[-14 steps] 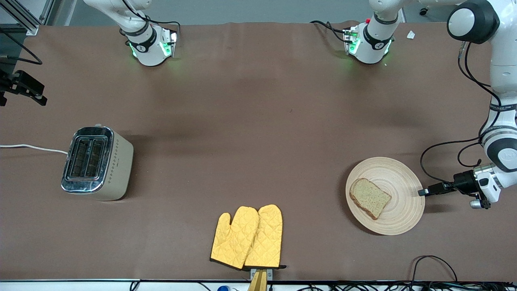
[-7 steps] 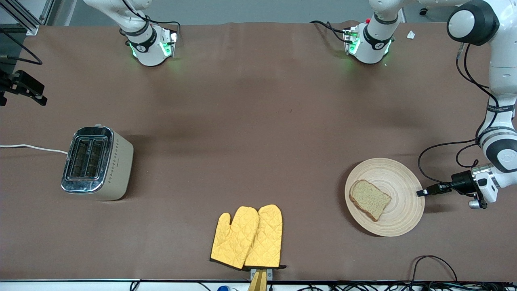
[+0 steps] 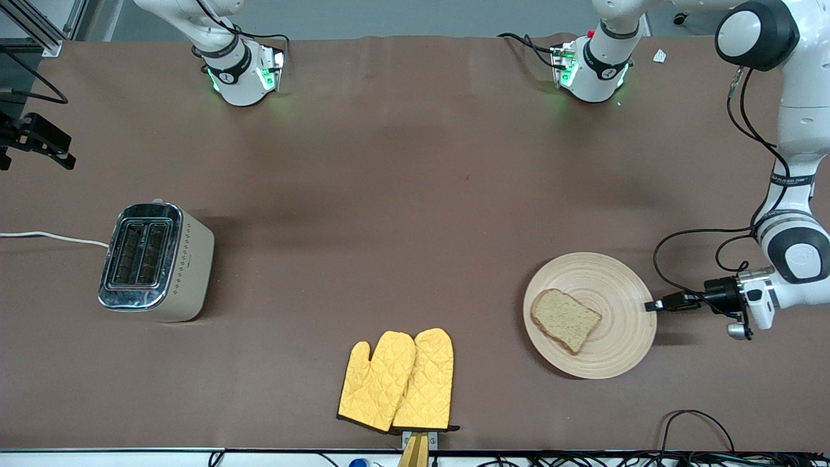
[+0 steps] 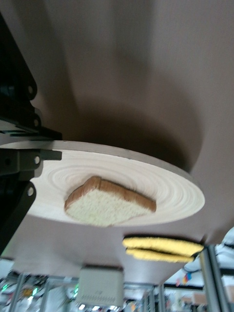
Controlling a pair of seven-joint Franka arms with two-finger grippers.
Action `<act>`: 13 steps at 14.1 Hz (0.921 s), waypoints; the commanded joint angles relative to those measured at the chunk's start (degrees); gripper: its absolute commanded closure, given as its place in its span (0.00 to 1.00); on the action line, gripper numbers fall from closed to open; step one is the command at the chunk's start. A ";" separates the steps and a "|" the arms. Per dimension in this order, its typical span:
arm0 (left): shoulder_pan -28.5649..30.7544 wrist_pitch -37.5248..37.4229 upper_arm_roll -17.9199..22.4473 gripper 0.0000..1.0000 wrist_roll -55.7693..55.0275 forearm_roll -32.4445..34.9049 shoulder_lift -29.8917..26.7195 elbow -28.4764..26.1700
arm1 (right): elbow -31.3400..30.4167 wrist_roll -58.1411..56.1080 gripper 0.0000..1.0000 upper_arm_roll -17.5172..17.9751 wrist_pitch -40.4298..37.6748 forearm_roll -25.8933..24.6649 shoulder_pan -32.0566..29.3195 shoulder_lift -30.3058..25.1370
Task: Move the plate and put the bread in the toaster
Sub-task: 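Push the wooden plate with the left gripper toward the toaster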
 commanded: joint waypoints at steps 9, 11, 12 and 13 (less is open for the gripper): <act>-7.96 -3.55 -11.87 1.00 -2.42 -2.13 -0.31 -0.07 | -0.39 -0.14 0.00 -0.15 -0.25 -0.12 0.01 -0.30; -12.44 -1.36 -11.87 1.00 -2.33 -5.38 0.04 -0.77 | -0.39 -0.22 0.00 -0.15 -0.25 -0.12 0.01 -0.39; -14.81 1.52 -11.87 1.00 -2.33 -7.14 0.04 -1.56 | -0.39 -0.22 0.00 -0.15 -0.25 -0.12 0.01 -0.39; -17.10 5.03 -11.87 1.00 -2.33 -9.16 0.04 -2.17 | -0.39 -0.22 0.00 -0.15 -0.25 -0.12 0.01 -0.39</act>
